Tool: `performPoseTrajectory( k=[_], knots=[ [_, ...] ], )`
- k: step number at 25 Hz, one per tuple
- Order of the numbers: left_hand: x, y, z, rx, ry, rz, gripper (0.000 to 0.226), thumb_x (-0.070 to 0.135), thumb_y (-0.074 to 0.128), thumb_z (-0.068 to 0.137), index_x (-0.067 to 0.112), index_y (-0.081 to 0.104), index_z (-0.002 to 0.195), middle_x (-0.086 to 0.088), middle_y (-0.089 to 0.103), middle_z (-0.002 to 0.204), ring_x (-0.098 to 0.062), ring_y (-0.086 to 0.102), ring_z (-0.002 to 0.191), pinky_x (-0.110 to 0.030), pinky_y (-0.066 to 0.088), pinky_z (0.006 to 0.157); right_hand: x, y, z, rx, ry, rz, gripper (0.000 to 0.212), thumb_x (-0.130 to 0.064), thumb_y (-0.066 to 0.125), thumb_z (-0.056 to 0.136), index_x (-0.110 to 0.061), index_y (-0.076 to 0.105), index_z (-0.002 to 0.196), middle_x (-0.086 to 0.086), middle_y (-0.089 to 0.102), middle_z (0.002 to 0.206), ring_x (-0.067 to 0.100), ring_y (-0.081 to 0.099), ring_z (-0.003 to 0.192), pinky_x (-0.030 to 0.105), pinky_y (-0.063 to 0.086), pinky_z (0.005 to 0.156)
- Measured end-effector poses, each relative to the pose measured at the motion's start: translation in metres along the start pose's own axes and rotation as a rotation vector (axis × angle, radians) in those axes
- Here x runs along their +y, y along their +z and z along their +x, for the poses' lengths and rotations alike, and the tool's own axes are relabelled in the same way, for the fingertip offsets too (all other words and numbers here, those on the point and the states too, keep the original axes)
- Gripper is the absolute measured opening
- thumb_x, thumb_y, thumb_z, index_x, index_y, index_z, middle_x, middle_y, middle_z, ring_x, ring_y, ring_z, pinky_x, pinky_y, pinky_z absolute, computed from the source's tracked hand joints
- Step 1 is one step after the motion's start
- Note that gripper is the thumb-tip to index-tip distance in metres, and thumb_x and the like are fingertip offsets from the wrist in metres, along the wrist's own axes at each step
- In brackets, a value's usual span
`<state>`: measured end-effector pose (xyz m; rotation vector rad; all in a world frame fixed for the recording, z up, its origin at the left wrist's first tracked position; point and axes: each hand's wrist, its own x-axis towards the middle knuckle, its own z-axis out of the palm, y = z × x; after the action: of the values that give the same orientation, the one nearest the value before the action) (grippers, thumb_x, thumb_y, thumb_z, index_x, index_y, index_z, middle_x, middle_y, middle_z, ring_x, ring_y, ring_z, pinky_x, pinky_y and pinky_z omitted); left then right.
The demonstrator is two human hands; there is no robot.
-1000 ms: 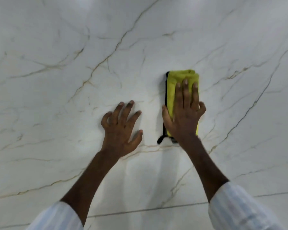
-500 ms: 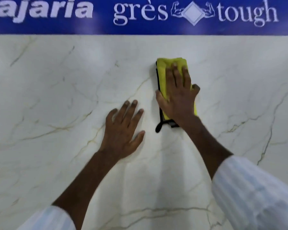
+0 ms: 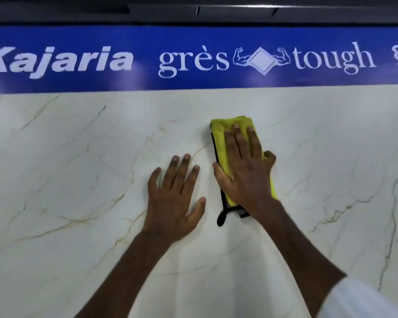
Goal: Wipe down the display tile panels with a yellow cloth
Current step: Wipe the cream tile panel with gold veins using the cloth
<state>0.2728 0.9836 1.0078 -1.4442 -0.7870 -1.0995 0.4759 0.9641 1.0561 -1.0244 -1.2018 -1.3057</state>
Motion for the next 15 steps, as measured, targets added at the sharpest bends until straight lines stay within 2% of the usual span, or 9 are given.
performPoseTrajectory(
  k=[3, 6, 7, 10, 13, 15],
  knots=[
    [-0.004, 0.003, -0.002, 0.031, 0.01, -0.008, 0.068, 0.049, 0.048, 0.098, 0.013, 0.048, 0.155, -0.011, 0.028, 0.17, -0.03, 0.027, 0.157, -0.06, 0.029, 0.118, 0.015, 0.013, 0.094, -0.038, -0.001, -0.052, 0.076, -0.056, 0.043, 0.093, -0.011, 0.048, 0.153, 0.013, 0.045, 0.16, 0.038, 0.043, 0.147, 0.059, 0.047, 0.086],
    [0.004, -0.002, 0.007, 0.051, 0.0, -0.014, 0.068, 0.049, 0.049, 0.094, 0.011, 0.054, 0.15, -0.011, 0.03, 0.169, -0.034, 0.03, 0.155, -0.062, 0.028, 0.117, 0.051, 0.015, 0.152, -0.095, 0.094, 0.019, 0.084, -0.062, 0.031, 0.089, -0.012, 0.043, 0.156, 0.01, 0.041, 0.163, 0.037, 0.036, 0.151, 0.068, 0.043, 0.095],
    [0.01, -0.005, 0.014, 0.073, 0.011, -0.033, 0.067, 0.049, 0.05, 0.093, 0.012, 0.055, 0.149, -0.011, 0.03, 0.169, -0.034, 0.031, 0.155, -0.062, 0.026, 0.117, 0.062, 0.016, 0.151, -0.083, 0.114, 0.027, 0.085, -0.063, 0.029, 0.089, -0.014, 0.04, 0.157, 0.008, 0.038, 0.165, 0.036, 0.032, 0.152, 0.067, 0.042, 0.096],
    [0.04, -0.003, 0.036, 0.087, 0.056, -0.098, 0.065, 0.052, 0.05, 0.095, 0.017, 0.055, 0.149, -0.009, 0.032, 0.169, -0.03, 0.032, 0.155, -0.063, 0.025, 0.118, 0.082, 0.007, 0.095, 0.048, 0.087, -0.029, 0.076, -0.06, 0.037, 0.097, -0.013, 0.042, 0.156, 0.008, 0.038, 0.165, 0.036, 0.035, 0.152, 0.057, 0.045, 0.086],
    [0.066, 0.011, 0.038, 0.034, 0.034, -0.077, 0.069, 0.057, 0.05, 0.094, 0.018, 0.054, 0.151, -0.009, 0.034, 0.168, -0.032, 0.031, 0.155, -0.068, 0.025, 0.117, 0.087, 0.0, 0.005, 0.031, 0.061, 0.018, 0.075, -0.059, 0.039, 0.098, -0.014, 0.039, 0.159, 0.008, 0.031, 0.169, 0.035, 0.03, 0.154, 0.055, 0.042, 0.087],
    [0.07, 0.019, 0.034, 0.029, 0.038, -0.038, 0.072, 0.058, 0.05, 0.093, 0.018, 0.052, 0.152, -0.01, 0.032, 0.168, -0.033, 0.029, 0.156, -0.07, 0.022, 0.119, 0.092, 0.0, -0.008, 0.004, 0.036, 0.02, 0.076, -0.059, 0.04, 0.097, -0.015, 0.038, 0.159, 0.008, 0.03, 0.169, 0.036, 0.029, 0.155, 0.058, 0.042, 0.089]
  ],
)
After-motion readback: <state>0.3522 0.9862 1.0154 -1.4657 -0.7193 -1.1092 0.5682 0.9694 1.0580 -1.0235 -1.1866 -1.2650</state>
